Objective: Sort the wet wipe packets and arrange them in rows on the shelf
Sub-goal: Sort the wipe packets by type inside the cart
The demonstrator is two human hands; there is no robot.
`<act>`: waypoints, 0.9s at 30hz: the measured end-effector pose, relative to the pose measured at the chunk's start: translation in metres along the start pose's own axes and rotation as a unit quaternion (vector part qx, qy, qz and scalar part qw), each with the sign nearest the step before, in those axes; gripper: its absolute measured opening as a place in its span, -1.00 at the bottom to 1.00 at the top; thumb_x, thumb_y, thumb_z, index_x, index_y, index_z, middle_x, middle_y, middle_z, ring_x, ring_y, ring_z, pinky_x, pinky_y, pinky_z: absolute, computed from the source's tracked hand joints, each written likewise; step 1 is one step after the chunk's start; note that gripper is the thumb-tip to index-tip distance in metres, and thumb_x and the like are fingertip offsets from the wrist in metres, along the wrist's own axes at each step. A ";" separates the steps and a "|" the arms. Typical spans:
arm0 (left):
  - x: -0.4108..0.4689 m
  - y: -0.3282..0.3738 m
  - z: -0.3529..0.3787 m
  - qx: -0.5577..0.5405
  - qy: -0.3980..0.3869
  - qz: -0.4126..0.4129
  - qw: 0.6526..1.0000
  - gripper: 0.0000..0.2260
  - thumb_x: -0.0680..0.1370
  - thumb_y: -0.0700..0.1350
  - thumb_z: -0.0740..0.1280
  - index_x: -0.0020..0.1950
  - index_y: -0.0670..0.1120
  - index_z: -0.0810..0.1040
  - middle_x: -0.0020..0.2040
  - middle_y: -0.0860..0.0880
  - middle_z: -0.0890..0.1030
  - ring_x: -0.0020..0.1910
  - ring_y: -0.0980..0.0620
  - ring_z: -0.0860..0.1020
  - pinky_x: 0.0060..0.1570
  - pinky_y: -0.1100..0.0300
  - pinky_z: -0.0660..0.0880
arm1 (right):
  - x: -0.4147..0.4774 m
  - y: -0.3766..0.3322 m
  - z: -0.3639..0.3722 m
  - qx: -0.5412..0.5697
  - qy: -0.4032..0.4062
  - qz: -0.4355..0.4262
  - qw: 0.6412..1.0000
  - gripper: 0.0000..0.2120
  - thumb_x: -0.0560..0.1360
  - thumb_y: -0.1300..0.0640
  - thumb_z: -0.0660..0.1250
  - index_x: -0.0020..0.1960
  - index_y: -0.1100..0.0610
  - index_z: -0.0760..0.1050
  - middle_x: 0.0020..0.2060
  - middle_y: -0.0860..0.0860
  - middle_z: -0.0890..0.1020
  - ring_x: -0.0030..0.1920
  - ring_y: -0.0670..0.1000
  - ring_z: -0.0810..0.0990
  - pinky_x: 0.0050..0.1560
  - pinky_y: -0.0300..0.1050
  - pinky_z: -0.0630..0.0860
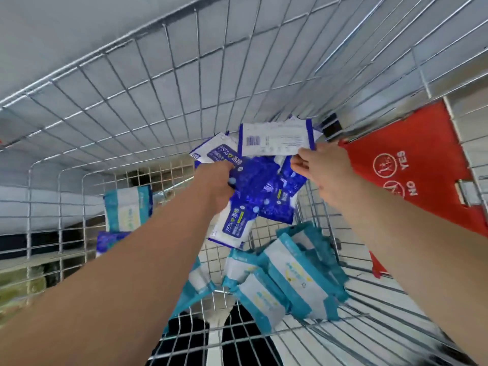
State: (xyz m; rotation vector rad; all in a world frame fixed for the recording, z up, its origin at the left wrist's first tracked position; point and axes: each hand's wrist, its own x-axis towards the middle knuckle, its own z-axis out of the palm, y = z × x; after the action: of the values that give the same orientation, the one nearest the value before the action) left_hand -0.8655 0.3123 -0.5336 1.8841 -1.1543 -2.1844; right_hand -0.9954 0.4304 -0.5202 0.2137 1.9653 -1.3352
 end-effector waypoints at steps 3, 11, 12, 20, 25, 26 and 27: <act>0.004 0.000 0.009 0.033 -0.023 0.012 0.999 -0.84 0.57 -0.27 0.25 -0.20 -0.11 0.42 -0.20 -0.09 0.51 -0.33 0.07 0.52 -0.29 0.24 0.54 | 0.003 -0.006 -0.001 -0.015 -0.020 -0.015 1.000 -0.89 0.55 0.40 0.21 -0.08 0.29 0.49 -0.26 0.11 0.54 -0.31 -0.04 0.53 -0.05 -0.09 0.63; 0.008 0.000 -0.010 0.190 -0.032 0.003 0.981 -0.68 0.54 0.01 0.36 0.04 -0.24 0.47 -0.19 -0.14 0.51 -0.34 -0.02 0.54 -0.32 0.16 0.62 | 0.015 -0.011 -0.001 -0.051 0.019 -0.043 0.998 -0.76 0.53 0.43 0.20 0.18 0.49 0.44 -0.20 0.23 0.61 -0.32 -0.05 0.52 -0.14 -0.25 0.61; 0.007 0.000 -0.010 0.186 -0.042 -0.001 0.982 -0.70 0.55 0.00 0.34 0.03 -0.24 0.46 -0.21 -0.13 0.51 -0.35 -0.01 0.54 -0.34 0.16 0.62 | 0.013 -0.010 0.000 -0.052 0.006 -0.041 0.998 -0.75 0.53 0.44 0.21 0.19 0.50 0.42 -0.10 0.32 0.60 -0.32 -0.04 0.50 -0.04 -0.14 0.59; -0.016 0.005 -0.041 0.450 -0.045 0.116 0.884 -0.61 0.60 0.09 0.19 0.03 -0.25 0.52 -0.06 -0.21 0.62 -0.14 -0.17 0.60 -0.03 -0.04 0.55 | -0.019 0.030 0.013 -0.190 0.061 -0.056 0.978 -0.64 0.40 0.07 0.45 -0.38 0.08 0.28 -0.47 -0.01 0.35 -0.52 -0.09 0.29 -0.41 -0.21 0.25; -0.047 -0.010 -0.129 0.608 0.015 0.201 0.768 -0.70 0.58 0.11 0.23 0.20 -0.05 0.47 0.09 -0.02 0.56 0.09 -0.09 0.53 0.08 0.05 0.45 | -0.075 0.056 0.051 -0.338 -0.071 -0.149 0.927 -0.92 0.43 0.10 0.40 -0.13 0.09 0.54 -0.25 -0.05 0.61 -0.19 -0.03 0.58 -0.14 -0.11 0.48; -0.051 -0.017 -0.149 0.645 0.019 0.192 0.739 -0.69 0.58 0.11 0.23 0.23 -0.03 0.45 0.12 -0.02 0.55 0.09 -0.09 0.53 0.09 0.03 0.46 | -0.083 0.063 0.062 -0.353 -0.098 -0.164 0.916 -0.94 0.43 0.11 0.40 -0.12 0.08 0.54 -0.22 -0.05 0.63 -0.14 0.00 0.60 -0.07 -0.08 0.51; -0.057 -0.023 -0.166 0.681 0.020 0.184 0.709 -0.68 0.57 0.11 0.23 0.25 -0.02 0.43 0.14 -0.03 0.54 0.09 -0.09 0.53 0.09 0.02 0.46 | -0.091 0.071 0.072 -0.371 -0.125 -0.179 0.903 -0.95 0.44 0.12 0.39 -0.12 0.06 0.53 -0.20 -0.05 0.63 -0.10 0.02 0.60 -0.03 -0.04 0.52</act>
State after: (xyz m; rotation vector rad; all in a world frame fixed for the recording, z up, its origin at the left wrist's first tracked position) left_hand -0.6970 0.2728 -0.4965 1.4746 -3.2505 -0.8773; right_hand -0.8597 0.4231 -0.5269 -0.6775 2.1916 -0.6723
